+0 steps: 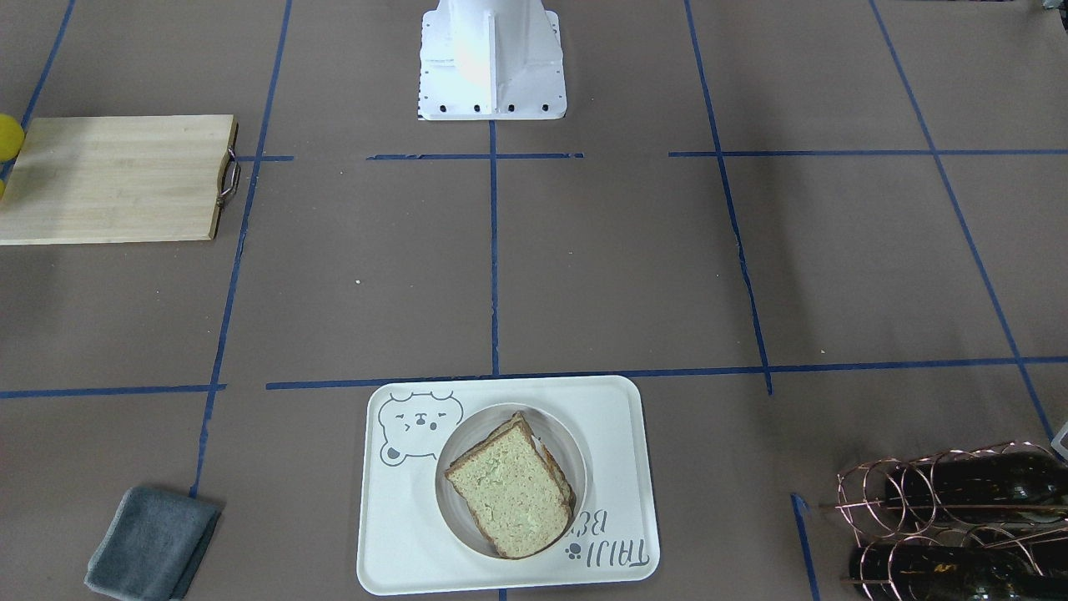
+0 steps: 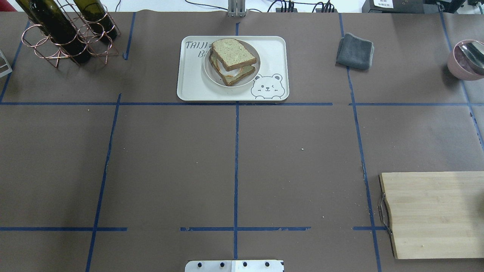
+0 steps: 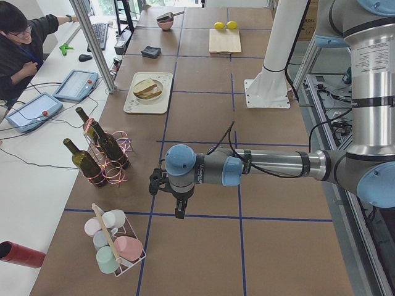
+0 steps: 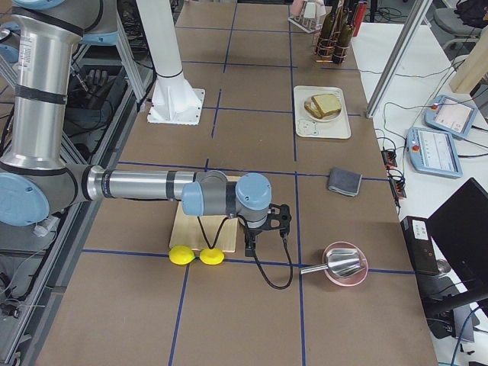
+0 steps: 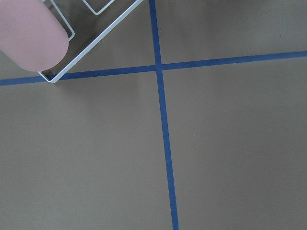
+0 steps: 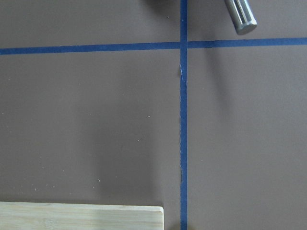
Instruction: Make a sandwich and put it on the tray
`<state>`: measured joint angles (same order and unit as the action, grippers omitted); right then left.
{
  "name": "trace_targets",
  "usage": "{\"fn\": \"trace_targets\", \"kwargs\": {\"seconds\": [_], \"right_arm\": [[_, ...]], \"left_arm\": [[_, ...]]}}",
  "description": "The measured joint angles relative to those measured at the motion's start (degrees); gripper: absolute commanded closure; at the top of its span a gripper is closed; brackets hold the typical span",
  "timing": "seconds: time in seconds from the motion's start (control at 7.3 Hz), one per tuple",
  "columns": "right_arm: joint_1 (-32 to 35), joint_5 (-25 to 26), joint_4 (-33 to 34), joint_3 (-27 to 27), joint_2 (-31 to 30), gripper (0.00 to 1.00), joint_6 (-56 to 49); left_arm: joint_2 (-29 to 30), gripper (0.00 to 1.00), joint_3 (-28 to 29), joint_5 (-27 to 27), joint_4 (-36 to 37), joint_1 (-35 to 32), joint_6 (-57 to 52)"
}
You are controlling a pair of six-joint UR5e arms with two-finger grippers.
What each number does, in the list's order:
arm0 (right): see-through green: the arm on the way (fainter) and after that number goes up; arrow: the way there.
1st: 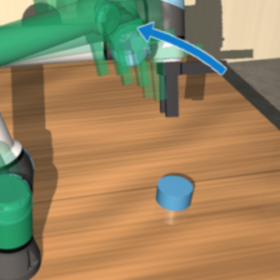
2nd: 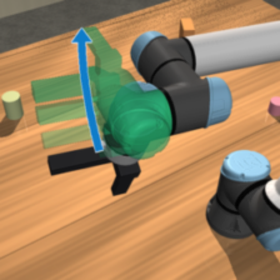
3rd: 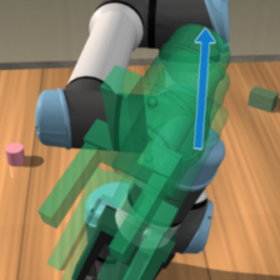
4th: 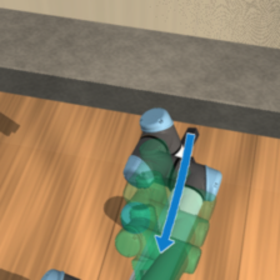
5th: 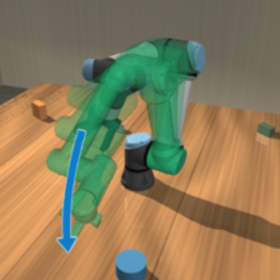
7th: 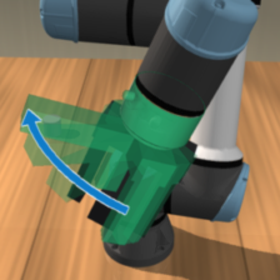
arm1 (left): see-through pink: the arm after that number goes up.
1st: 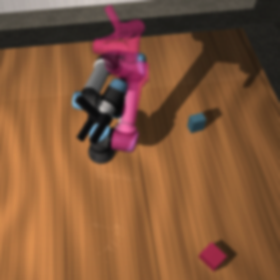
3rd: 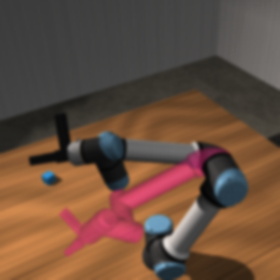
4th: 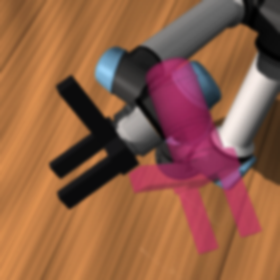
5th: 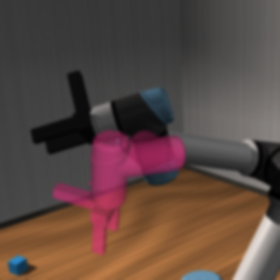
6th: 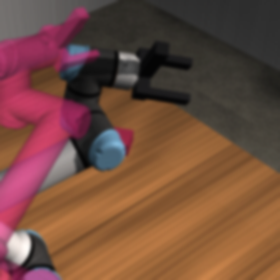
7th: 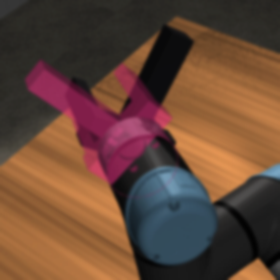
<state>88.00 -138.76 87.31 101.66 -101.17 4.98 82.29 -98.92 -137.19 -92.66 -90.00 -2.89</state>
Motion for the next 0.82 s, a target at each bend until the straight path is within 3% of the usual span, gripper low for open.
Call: {"fn": "trace_targets", "kwargs": {"seconds": [0.82], "right_arm": [[0.9, 0.1, 0.0, -0.3, 0.0, 0.0, -0.1]], "left_arm": [[0.2, 0.0, 0.5, 0.0, -0.1, -0.3, 0.2]]}}
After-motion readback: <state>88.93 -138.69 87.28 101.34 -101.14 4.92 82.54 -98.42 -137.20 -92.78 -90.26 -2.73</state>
